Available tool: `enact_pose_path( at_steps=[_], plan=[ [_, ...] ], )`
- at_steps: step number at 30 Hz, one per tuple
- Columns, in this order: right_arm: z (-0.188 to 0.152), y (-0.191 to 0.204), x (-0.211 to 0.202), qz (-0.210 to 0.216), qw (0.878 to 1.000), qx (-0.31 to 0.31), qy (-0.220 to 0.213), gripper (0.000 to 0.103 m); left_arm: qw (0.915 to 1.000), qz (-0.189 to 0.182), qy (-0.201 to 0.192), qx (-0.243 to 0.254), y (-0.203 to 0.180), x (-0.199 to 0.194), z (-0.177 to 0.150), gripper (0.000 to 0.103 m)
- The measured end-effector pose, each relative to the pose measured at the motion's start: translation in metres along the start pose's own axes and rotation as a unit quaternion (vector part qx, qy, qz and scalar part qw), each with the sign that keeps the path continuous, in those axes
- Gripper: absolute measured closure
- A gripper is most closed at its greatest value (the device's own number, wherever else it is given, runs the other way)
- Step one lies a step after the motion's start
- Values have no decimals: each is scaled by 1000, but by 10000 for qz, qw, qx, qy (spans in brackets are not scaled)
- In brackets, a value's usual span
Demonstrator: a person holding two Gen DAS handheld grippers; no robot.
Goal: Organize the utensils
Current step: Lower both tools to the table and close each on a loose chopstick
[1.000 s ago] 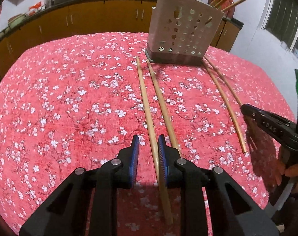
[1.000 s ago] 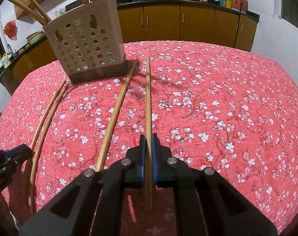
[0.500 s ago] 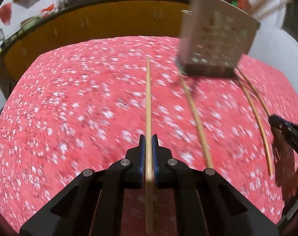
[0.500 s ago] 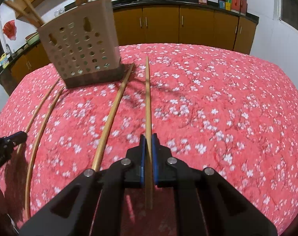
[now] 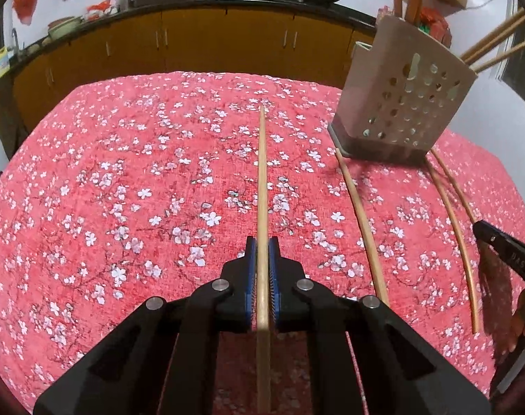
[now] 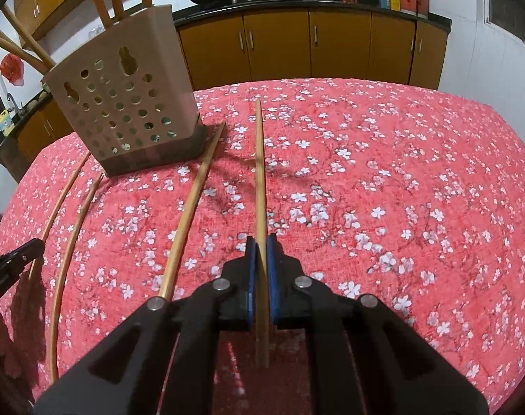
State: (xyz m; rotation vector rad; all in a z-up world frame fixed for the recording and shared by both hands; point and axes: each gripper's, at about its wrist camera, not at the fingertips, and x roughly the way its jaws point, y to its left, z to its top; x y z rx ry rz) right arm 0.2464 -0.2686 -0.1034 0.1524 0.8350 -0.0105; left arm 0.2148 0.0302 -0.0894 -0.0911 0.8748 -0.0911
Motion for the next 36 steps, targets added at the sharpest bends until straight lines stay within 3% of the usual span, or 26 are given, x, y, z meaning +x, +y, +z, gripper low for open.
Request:
enact_pose_path(
  at_steps=[5, 36],
  plan=[
    [-1, 0, -2, -30, 10000, -26, -4, 95, 9998, -129, -13, -152, 7, -4, -1, 94],
    [-1, 0, -1, -22, 10000, -11, 12, 94, 9998, -109, -8, -144, 5, -5, 0, 93]
  ],
)
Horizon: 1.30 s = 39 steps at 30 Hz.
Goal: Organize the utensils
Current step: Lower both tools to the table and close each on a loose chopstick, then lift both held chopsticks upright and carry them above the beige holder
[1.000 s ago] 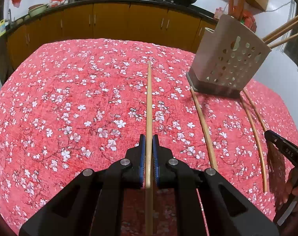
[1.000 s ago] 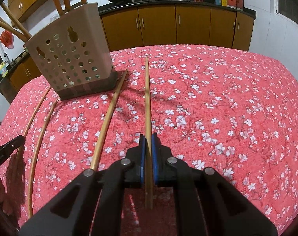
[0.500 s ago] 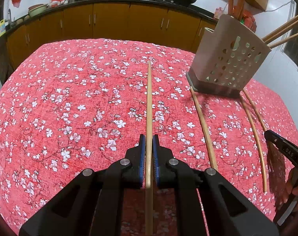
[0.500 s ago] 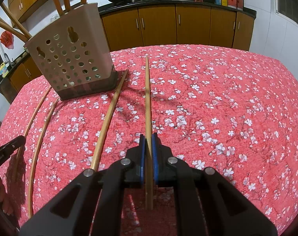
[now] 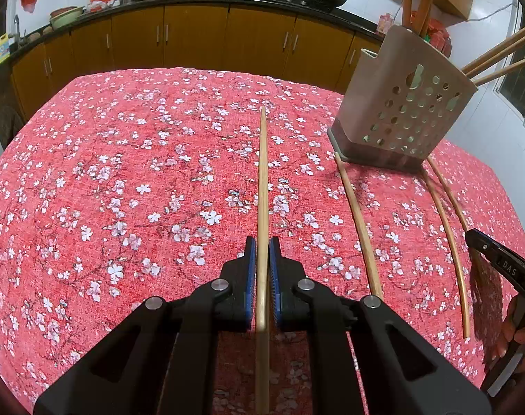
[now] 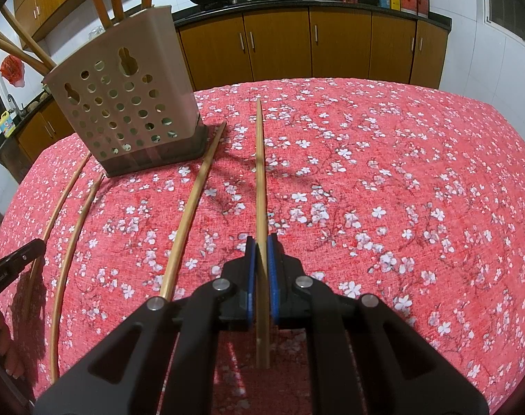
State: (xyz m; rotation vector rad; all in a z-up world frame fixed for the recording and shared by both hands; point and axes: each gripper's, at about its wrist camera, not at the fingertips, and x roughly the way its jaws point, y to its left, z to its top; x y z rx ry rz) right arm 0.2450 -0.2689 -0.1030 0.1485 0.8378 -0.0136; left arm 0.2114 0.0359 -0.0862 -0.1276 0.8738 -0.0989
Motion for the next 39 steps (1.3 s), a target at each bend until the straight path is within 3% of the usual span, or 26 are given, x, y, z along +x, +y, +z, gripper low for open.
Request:
enact_pose_path(
  at_steps=[24, 29, 39],
  plan=[
    [-1, -1, -8, -76, 9999, 48, -86, 95, 9991, 275, 62, 321, -14, -1, -2, 95],
    [4, -3, -40, 2, 9986, 79, -522, 95, 9996, 190, -100, 189, -7, -19, 3, 95],
    [38, 1, -120, 66, 9855, 14, -1697, 95, 9944, -45, -1041, 154, -8, -87, 31, 95]
  ],
)
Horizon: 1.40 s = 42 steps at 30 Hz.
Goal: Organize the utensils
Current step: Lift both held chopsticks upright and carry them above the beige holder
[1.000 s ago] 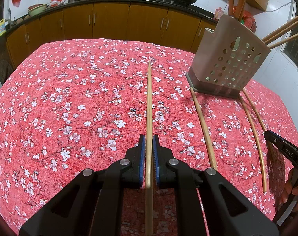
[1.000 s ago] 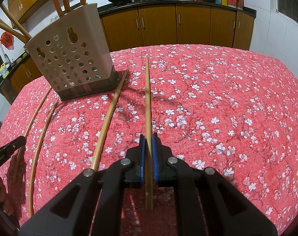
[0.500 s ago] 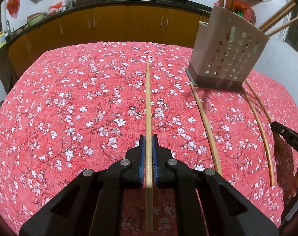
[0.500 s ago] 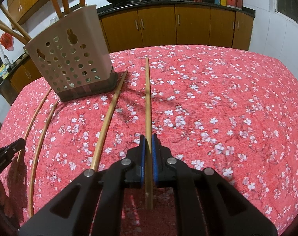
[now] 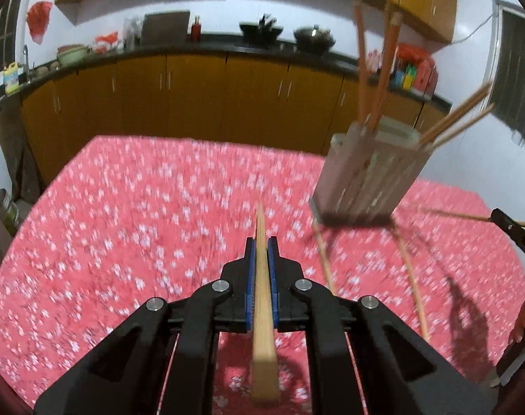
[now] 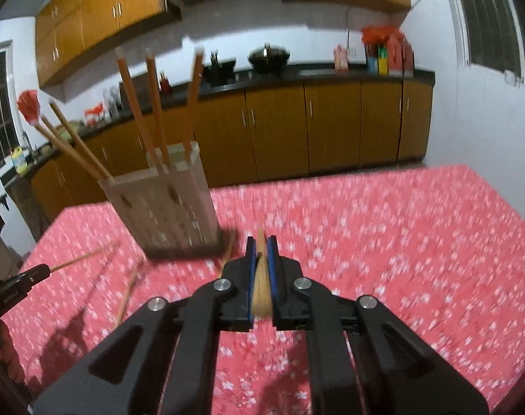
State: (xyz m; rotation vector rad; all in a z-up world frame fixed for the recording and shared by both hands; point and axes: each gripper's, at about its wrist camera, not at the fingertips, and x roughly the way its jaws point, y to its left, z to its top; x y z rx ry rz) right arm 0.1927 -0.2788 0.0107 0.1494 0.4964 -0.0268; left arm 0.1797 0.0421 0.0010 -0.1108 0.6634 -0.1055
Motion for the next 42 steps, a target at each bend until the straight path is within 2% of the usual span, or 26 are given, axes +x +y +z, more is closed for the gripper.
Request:
enact_pose_path(
  at_steps=[7, 15, 23, 28, 32, 36, 42],
  plan=[
    [16, 2, -20, 38, 9993, -39, -376, 95, 9992, -172, -372, -27, -6, -20, 24, 95],
    [27, 0, -26, 190, 9984, 72, -518, 95, 9985, -237, -485, -73, -7, -27, 37, 95],
    [72, 20, -66, 1183, 9889, 61, -892, 95, 9946, -573, -857, 57, -23, -56, 64, 95],
    [100, 41, -91, 1538, 9785, -83, -1370, 95, 9888, -887, -1190, 131, -43, -76, 85, 95],
    [124, 57, -102, 1457, 9712, -231, -1872, 95, 9826, -988, -1571, 103, -60, -87, 106, 95],
    [141, 67, -94, 1260, 9671, -281, -2194, 95, 9763, -872, -1979, 59, -75, -89, 126, 95],
    [156, 75, -65, 1030, 9635, -289, -2453, 95, 9748, -723, -2108, 50, -89, -70, 136, 95]
  ],
)
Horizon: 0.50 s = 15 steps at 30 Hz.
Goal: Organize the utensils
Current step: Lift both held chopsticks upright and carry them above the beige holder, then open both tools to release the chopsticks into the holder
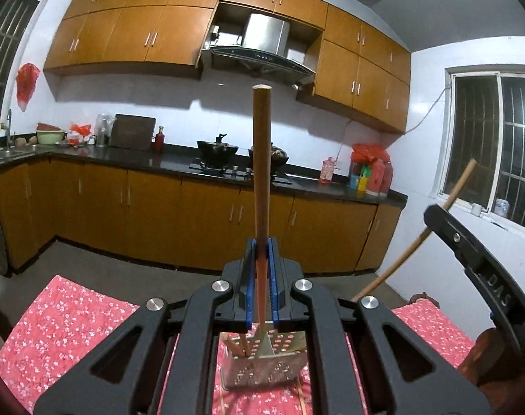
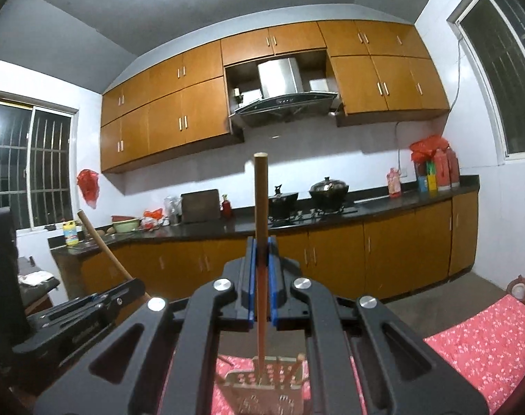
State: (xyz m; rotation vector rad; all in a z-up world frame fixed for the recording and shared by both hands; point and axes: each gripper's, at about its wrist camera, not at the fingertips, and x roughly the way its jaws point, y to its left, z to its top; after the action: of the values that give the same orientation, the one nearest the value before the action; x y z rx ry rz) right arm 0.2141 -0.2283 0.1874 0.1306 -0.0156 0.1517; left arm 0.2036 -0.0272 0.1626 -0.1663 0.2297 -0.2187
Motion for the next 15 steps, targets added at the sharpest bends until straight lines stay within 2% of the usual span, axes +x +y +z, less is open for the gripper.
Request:
enact_pose_path(
  at_steps=[5, 10, 12, 15],
  plan=[
    [-20, 2, 35, -94, 9992, -251, 282, 95, 9998, 4, 196, -18, 1, 21, -13, 95],
    [-41, -3, 52, -62, 9972, -148, 730, 92, 9975, -48, 690, -112, 8, 44, -31, 95],
    [-42, -6, 51, -76, 9970, -70, 762, 80, 9969, -37, 775, -161, 11, 47, -36, 95],
    [-41, -8, 44, -101, 9974, -34, 714, 75, 9964, -33, 822, -189, 14, 48, -38, 95]
  ],
)
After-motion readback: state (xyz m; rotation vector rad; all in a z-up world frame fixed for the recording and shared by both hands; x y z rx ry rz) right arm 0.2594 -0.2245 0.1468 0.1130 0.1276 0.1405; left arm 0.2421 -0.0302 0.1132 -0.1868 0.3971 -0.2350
